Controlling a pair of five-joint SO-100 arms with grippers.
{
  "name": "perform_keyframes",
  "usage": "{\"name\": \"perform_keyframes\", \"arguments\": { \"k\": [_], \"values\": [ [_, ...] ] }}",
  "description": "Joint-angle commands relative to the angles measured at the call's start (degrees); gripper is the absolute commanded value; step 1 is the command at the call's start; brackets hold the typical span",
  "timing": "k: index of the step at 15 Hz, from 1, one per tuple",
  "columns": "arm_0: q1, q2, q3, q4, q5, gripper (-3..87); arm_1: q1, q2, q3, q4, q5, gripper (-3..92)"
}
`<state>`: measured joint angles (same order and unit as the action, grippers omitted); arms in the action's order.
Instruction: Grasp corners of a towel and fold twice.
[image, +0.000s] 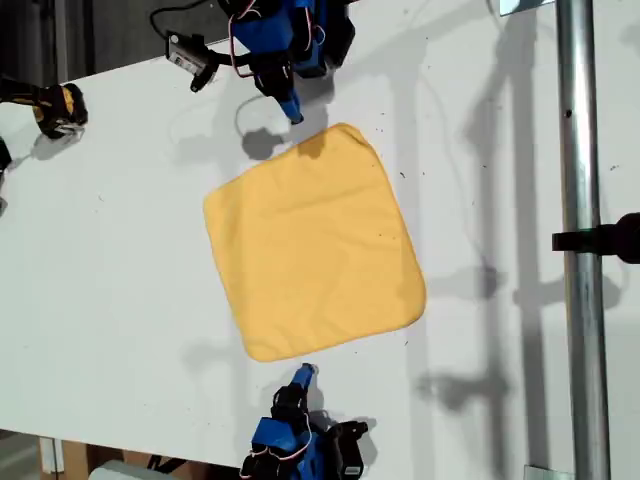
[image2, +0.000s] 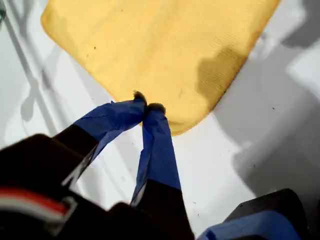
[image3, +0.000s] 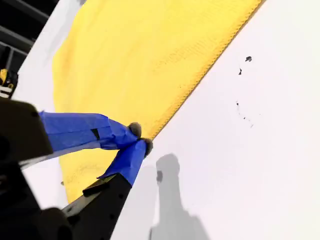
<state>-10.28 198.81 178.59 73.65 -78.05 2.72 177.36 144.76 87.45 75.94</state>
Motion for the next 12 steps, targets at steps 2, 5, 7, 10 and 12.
{"name": "perform_keyframes", "arguments": {
  "k": [2,5,7,10,12],
  "values": [
    [-0.4,0.3,0.2,0.2,-0.5,-1.2,-3.8,-16.3,-17.8,1.2,-6.9,-0.2],
    [-0.4,0.3,0.2,0.2,-0.5,-1.2,-9.3,-30.4,-33.0,5.6,-16.0,-0.2],
    [-0.4,0.3,0.2,0.2,-0.5,-1.2,-12.7,-36.6,-39.8,8.5,-20.7,-0.2],
    [-0.4,0.3,0.2,0.2,-0.5,-1.2,-18.5,-42.4,-45.3,10.8,-25.4,-0.2],
    [-0.4,0.3,0.2,0.2,-0.4,-1.2,-19.6,-46.1,-46.2,14.2,-25.5,-0.2]
  ]
}}
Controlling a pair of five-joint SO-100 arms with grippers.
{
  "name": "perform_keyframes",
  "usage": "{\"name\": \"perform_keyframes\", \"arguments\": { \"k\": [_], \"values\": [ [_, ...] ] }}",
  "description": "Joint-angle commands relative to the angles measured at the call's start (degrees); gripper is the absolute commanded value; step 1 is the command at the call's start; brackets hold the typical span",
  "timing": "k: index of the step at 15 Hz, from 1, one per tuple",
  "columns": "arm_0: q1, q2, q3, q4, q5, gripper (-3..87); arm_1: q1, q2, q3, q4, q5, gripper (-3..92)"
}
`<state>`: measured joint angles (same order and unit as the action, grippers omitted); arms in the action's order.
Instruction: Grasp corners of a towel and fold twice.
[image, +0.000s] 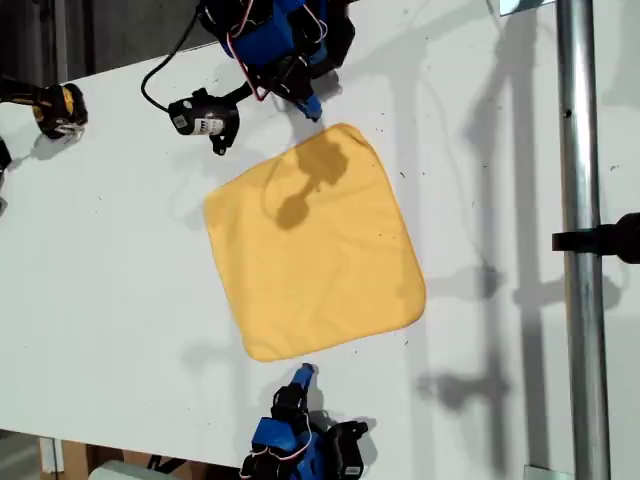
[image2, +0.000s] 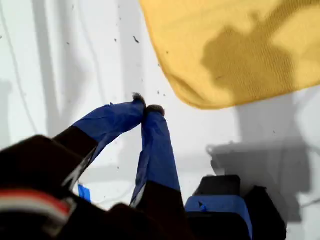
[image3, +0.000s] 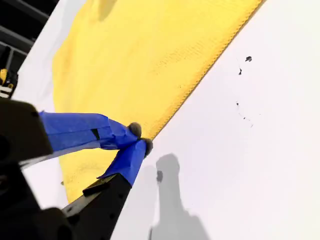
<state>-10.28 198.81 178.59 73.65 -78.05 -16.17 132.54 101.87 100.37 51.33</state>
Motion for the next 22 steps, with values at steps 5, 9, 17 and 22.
{"name": "perform_keyframes", "arguments": {
  "k": [5,9,17,22],
  "values": [
    [0.3,0.3,0.2,0.2,-0.7,-1.3,-1.0,-1.6,-2.5,1.1,-2.2,29.9],
    [1.0,0.3,0.2,0.2,-1.4,-1.3,-0.9,-3.3,0.5,0.2,-2.0,38.3],
    [1.1,0.3,0.2,0.2,-1.1,-1.3,3.2,-13.8,15.7,-14.4,1.4,38.6],
    [-0.1,0.3,0.2,0.2,-0.4,-1.3,2.7,-10.8,30.5,-24.8,2.1,38.2]
  ]
}}
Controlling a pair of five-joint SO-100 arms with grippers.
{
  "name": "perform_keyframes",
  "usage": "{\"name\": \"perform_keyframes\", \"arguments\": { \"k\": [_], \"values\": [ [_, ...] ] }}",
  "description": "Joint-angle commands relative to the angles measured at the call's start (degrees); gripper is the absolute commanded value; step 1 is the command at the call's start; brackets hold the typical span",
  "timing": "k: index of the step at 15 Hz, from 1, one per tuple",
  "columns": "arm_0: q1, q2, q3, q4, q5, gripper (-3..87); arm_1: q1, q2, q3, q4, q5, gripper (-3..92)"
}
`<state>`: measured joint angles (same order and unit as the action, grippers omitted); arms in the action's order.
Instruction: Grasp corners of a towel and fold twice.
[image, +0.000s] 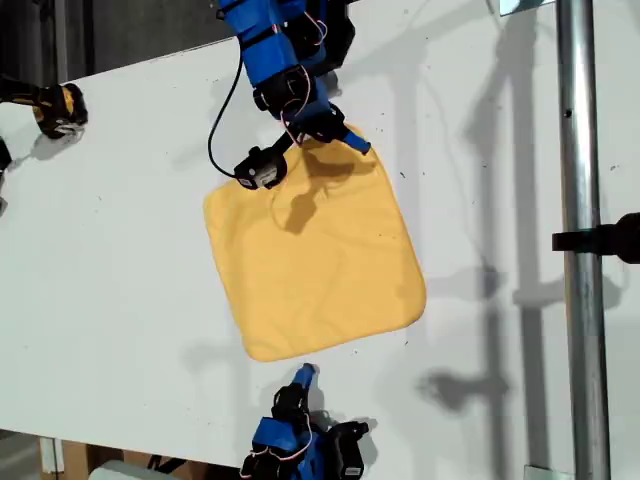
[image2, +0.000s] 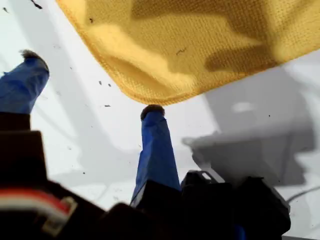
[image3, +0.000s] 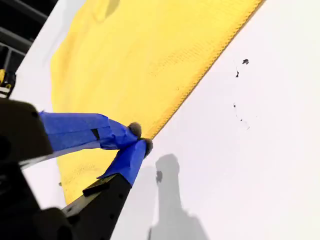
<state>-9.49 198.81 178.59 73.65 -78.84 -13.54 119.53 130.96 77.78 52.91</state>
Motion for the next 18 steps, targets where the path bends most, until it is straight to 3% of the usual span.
{"name": "perform_keyframes", "arguments": {
  "k": [1,10,14,16,18],
  "values": [
    [-0.9,0.3,0.2,0.2,0.4,-1.3,0.2,2.2,3.4,-3.9,0.5,38.1],
    [-0.5,0.3,0.2,0.2,-0.4,-1.3,5.8,-6.2,10.4,-14.5,-0.4,37.5],
    [-0.4,0.3,0.2,0.2,-0.7,-1.3,5.4,-12.3,7.4,-14.0,-0.3,36.4],
    [-0.4,0.3,0.2,0.2,-0.7,-1.3,6.1,-15.2,5.6,-13.6,-0.2,33.3],
    [-0.4,0.3,0.2,0.2,-0.7,-1.3,5.5,-18.4,3.0,-13.3,-0.3,23.9]
  ]
}}
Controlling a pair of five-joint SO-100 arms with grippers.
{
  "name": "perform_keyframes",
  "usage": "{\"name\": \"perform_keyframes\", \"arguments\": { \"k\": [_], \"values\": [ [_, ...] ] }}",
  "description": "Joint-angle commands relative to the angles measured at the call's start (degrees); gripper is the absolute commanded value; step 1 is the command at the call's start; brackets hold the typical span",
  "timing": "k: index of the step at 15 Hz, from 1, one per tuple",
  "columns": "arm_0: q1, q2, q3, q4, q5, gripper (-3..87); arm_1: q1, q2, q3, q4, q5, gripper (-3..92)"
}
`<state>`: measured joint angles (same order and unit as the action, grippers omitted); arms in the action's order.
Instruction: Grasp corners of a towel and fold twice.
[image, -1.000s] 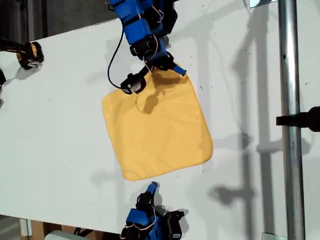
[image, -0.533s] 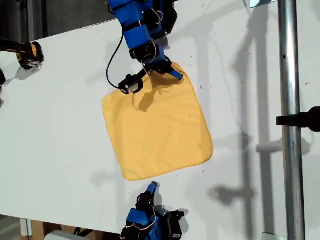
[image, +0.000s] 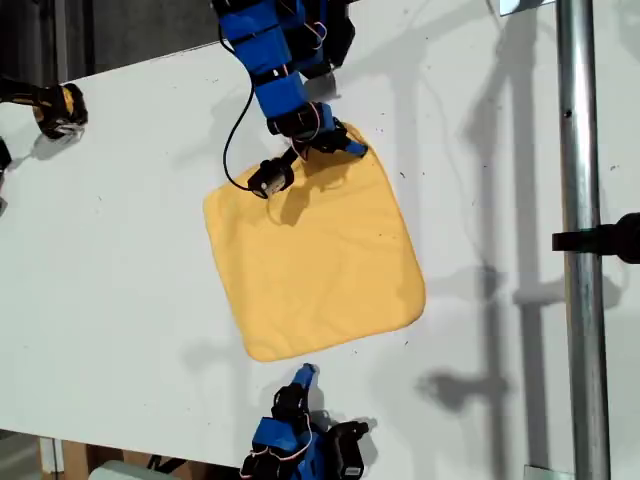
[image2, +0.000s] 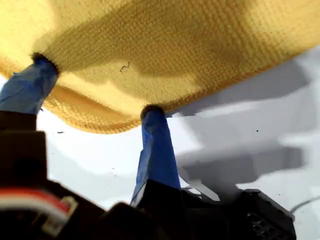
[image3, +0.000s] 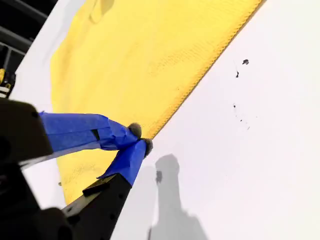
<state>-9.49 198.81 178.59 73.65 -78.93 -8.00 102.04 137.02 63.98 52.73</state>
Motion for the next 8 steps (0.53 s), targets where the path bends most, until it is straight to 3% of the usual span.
{"name": "perform_keyframes", "arguments": {
  "k": [1,2,8],
  "values": [
    [-0.4,0.3,0.2,0.2,-0.6,-1.3,0.3,-2.1,-4.0,1.0,0.3,10.6],
    [-0.4,0.3,0.2,0.2,-0.6,-1.3,0.9,-2.4,-4.1,1.5,1.2,-0.1],
    [-0.1,0.3,0.2,0.2,-2.3,-1.3,1.7,-2.2,-4.7,-0.3,1.2,-0.1]
  ]
}}
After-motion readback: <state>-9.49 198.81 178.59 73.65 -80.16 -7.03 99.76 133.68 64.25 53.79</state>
